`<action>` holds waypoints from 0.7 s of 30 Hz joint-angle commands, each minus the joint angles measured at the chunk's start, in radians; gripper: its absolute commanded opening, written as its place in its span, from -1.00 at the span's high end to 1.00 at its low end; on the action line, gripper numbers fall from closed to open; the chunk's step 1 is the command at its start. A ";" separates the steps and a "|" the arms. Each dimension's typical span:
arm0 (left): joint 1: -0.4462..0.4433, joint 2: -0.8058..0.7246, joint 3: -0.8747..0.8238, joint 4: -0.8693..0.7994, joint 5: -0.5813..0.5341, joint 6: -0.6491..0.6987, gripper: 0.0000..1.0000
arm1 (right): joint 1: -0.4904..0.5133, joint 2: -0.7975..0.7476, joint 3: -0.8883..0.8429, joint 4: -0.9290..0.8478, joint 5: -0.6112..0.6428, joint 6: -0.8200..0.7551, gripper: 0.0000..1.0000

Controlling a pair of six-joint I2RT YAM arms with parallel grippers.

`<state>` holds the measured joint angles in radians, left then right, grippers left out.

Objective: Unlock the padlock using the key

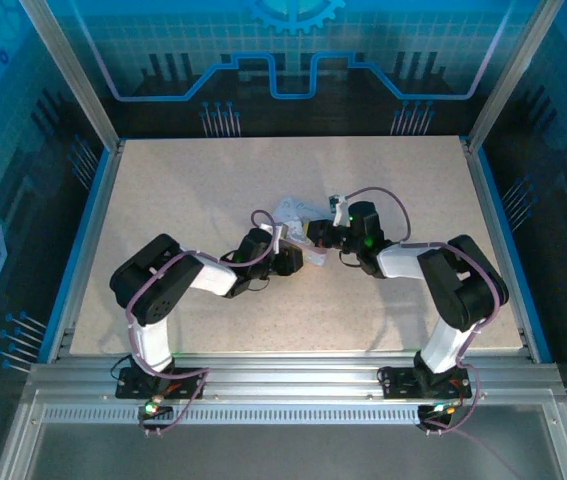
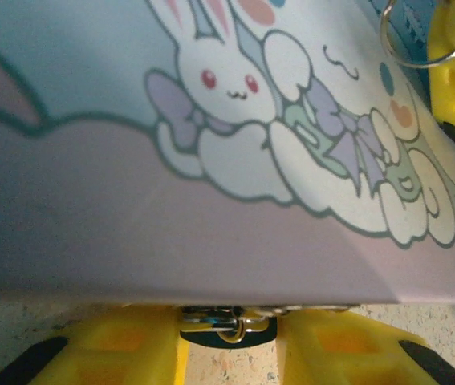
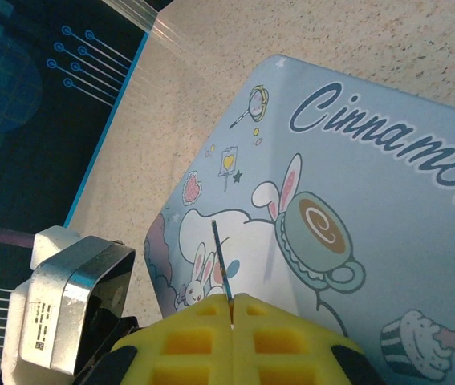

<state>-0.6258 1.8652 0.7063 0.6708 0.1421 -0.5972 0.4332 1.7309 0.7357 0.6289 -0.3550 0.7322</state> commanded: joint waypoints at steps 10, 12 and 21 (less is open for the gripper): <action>-0.006 -0.106 -0.009 0.017 -0.012 -0.053 0.42 | 0.023 -0.287 -0.049 -0.246 0.061 -0.209 1.00; -0.005 -0.123 -0.007 0.000 -0.009 -0.069 0.44 | 0.042 -0.353 -0.087 -0.310 0.089 -0.269 1.00; -0.006 -0.212 -0.016 -0.043 0.000 -0.140 0.46 | 0.152 -0.506 -0.278 -0.344 0.206 -0.401 1.00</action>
<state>-0.6258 1.7203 0.6956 0.5961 0.1425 -0.7082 0.5652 1.2388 0.5079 0.3107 -0.2100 0.4019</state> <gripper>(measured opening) 0.270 0.049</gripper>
